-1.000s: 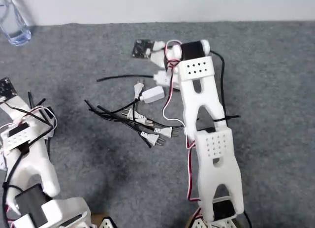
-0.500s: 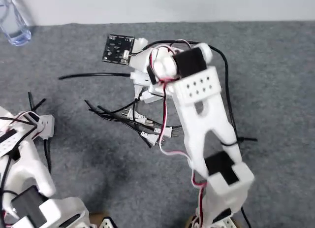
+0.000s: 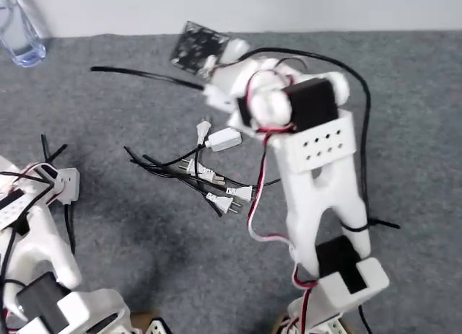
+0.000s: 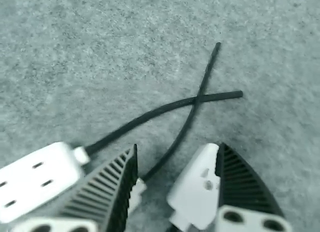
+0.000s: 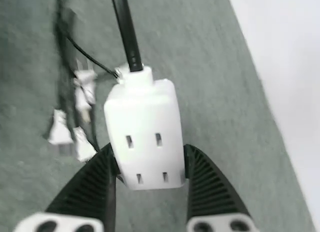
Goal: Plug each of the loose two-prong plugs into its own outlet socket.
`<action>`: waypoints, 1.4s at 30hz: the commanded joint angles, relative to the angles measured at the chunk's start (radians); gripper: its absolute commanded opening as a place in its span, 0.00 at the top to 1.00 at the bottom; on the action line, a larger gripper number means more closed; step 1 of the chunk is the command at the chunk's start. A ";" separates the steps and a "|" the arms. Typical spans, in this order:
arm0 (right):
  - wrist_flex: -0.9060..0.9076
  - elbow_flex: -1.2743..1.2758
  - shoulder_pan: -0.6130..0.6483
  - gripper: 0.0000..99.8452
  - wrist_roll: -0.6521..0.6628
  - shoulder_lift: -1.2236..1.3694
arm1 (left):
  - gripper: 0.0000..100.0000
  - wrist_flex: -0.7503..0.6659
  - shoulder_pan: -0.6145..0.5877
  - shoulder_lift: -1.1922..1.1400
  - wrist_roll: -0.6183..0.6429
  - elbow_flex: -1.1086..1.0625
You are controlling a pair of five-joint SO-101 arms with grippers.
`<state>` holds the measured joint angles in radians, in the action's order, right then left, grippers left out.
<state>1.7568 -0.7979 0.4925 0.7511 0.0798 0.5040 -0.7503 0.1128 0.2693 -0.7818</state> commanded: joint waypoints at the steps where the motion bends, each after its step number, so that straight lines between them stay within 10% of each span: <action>1: 0.044 -0.008 0.147 0.99 -0.044 -0.070 | 0.75 0.005 -0.038 0.043 0.017 0.033; 7: 0.025 0.064 0.383 0.99 -0.078 0.010 | 0.75 0.040 -0.150 0.043 0.052 0.051; 17: -0.240 0.037 0.407 0.99 -0.077 0.401 | 0.75 0.038 -0.520 0.041 -0.078 0.068; 35: -0.725 -0.753 0.556 0.99 -0.014 1.165 | 0.75 -0.341 -0.973 0.034 -0.160 -0.087; 42: -0.745 -0.864 0.553 0.65 -0.018 1.282 | 0.75 -0.583 -0.979 0.035 -0.235 -0.302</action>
<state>1.0173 -1.6019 1.0418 0.7281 1.3809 0.0407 -1.7215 0.1128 0.0560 -1.0134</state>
